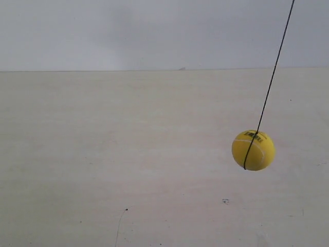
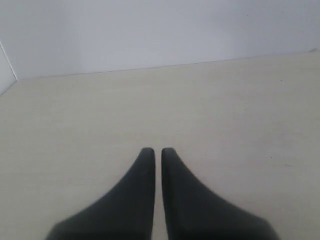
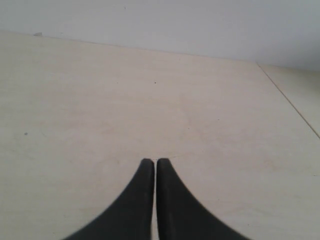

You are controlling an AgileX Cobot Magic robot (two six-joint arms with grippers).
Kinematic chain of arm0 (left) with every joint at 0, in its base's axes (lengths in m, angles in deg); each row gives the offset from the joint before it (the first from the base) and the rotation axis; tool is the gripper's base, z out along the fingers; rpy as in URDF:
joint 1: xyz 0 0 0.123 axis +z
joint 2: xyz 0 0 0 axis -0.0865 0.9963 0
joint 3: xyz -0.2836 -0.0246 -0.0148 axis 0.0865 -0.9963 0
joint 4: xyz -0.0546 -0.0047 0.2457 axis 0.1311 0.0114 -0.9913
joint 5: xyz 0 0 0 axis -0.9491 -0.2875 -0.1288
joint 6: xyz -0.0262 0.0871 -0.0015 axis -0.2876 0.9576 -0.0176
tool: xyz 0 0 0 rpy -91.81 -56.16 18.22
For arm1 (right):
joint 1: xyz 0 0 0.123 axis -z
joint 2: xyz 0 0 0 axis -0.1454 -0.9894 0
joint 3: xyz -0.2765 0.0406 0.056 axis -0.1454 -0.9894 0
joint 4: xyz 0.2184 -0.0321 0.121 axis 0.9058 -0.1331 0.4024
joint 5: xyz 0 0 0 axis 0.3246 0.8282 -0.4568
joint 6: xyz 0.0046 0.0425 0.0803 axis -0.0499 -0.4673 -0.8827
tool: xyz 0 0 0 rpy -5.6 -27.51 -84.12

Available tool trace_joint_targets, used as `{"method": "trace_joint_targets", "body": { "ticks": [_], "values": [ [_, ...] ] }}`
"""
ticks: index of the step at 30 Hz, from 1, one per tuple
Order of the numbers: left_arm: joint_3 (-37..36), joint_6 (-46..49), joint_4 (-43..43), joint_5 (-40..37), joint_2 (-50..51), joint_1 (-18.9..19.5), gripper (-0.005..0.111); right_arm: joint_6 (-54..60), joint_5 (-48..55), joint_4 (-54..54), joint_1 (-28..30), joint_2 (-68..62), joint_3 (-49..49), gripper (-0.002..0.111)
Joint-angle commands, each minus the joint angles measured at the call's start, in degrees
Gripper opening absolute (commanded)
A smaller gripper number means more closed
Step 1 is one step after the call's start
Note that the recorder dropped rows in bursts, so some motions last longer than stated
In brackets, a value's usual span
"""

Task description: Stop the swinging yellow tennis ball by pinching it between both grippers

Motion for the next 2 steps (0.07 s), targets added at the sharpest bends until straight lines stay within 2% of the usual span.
{"method": "trace_joint_targets", "body": {
  "ticks": [1,2],
  "values": [
    [-0.2,-0.4,-0.2,0.1,-0.2,0.1,0.005,0.1,-0.2,0.2,0.0,0.3,0.0,0.0],
    [-0.2,-0.4,-0.2,0.1,-0.2,0.1,0.005,0.1,-0.2,0.2,0.0,0.3,0.0,0.0]
  ]
}}
